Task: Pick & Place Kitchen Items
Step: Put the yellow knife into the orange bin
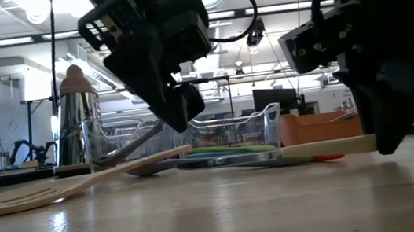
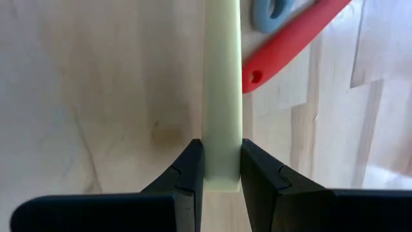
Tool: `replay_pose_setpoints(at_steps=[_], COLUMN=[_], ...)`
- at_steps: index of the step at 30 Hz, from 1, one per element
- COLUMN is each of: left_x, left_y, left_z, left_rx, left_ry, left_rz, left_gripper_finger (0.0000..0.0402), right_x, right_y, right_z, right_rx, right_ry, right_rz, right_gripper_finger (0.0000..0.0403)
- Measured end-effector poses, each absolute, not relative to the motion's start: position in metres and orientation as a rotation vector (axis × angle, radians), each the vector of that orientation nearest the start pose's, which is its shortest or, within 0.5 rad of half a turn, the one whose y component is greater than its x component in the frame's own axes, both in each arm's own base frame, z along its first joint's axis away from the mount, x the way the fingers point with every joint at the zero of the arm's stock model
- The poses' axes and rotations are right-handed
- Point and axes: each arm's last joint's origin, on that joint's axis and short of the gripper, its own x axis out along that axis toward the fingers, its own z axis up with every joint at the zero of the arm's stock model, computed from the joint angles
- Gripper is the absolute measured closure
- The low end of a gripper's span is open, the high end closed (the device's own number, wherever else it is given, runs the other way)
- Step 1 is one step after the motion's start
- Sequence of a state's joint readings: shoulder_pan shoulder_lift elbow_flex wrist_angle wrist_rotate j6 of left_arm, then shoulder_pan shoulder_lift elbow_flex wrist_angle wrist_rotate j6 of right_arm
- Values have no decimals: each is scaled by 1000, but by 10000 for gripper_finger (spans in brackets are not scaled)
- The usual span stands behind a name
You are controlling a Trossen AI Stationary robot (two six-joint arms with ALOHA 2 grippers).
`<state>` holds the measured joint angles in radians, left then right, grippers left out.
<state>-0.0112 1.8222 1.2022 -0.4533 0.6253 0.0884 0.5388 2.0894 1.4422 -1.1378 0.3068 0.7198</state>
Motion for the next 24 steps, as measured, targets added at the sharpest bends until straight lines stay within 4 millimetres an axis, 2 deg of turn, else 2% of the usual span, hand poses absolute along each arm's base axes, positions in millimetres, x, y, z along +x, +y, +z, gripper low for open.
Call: replay_pose_setpoints(at_steps=[6, 13, 16, 24], left_x=[368, 366, 367, 369], left_y=[-11, 4, 4, 4], left_z=[187, 180, 176, 181], left_rx=[-242, -315, -368, -381], left_ry=[1012, 1048, 1055, 1046], left_rz=[-587, -566, -609, -633], left_gripper_finger=[197, 197, 197, 197], right_x=[315, 316, 317, 324], right_y=[179, 178, 176, 170], right_z=[141, 150, 156, 163], right_rx=[-190, -185, -181, -209], right_ry=[1545, 1513, 1486, 1458], right_rz=[-384, -379, -382, -370], right_gripper_finger=[343, 343, 343, 343])
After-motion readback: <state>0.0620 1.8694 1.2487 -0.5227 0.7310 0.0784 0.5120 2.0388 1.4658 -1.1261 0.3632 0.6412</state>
